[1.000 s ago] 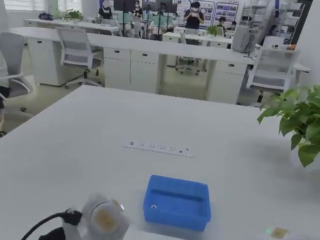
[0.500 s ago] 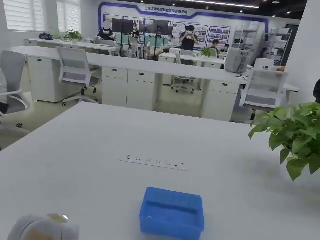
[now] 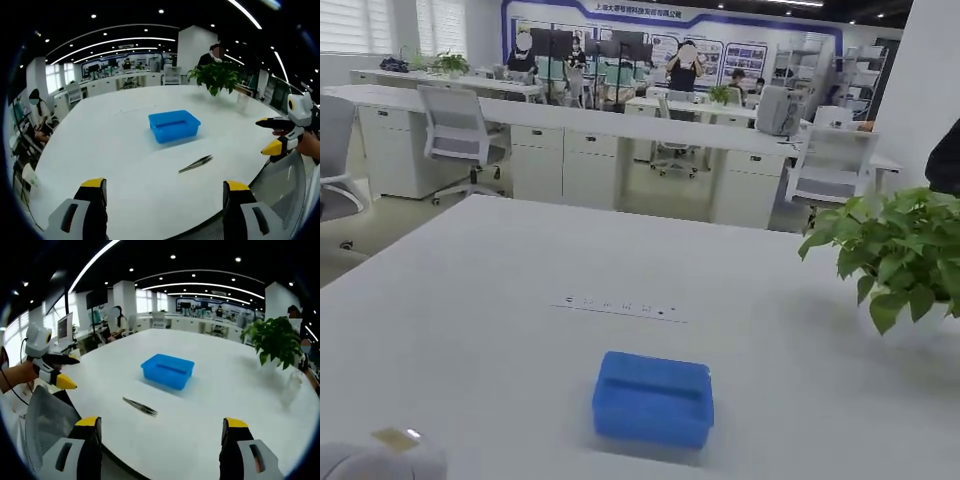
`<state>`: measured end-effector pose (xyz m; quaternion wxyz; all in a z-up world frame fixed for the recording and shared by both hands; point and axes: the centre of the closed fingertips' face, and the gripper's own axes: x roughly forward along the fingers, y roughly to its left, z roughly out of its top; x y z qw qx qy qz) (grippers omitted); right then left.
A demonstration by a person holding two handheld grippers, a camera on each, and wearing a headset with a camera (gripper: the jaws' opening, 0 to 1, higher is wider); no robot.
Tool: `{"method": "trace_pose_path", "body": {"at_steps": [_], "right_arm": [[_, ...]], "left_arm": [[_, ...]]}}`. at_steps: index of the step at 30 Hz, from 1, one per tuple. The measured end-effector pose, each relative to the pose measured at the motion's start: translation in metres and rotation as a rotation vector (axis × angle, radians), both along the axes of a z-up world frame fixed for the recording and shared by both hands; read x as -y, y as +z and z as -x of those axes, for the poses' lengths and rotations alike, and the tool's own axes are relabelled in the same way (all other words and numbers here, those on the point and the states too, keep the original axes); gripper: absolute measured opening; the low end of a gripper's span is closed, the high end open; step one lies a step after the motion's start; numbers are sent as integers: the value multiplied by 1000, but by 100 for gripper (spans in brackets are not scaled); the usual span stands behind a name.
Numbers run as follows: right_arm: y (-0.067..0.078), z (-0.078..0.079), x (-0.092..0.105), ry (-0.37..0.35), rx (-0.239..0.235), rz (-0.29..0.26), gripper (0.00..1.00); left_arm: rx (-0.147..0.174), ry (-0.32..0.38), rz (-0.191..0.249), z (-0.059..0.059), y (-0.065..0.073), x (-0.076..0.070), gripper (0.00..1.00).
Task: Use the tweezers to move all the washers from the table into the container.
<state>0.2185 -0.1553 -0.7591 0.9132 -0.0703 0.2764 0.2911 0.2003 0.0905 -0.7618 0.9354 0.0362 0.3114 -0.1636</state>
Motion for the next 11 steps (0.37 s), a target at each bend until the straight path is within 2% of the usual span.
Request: {"method": "trace_pose_path", "body": {"at_steps": [7, 11], "right_arm": [[4, 7, 3, -26, -3, -13, 99], [5, 11, 3, -18, -6, -10, 99]], "left_arm": [[6, 26, 16, 7, 4, 0, 99], [5, 26, -4, 11, 3, 0, 99]]}}
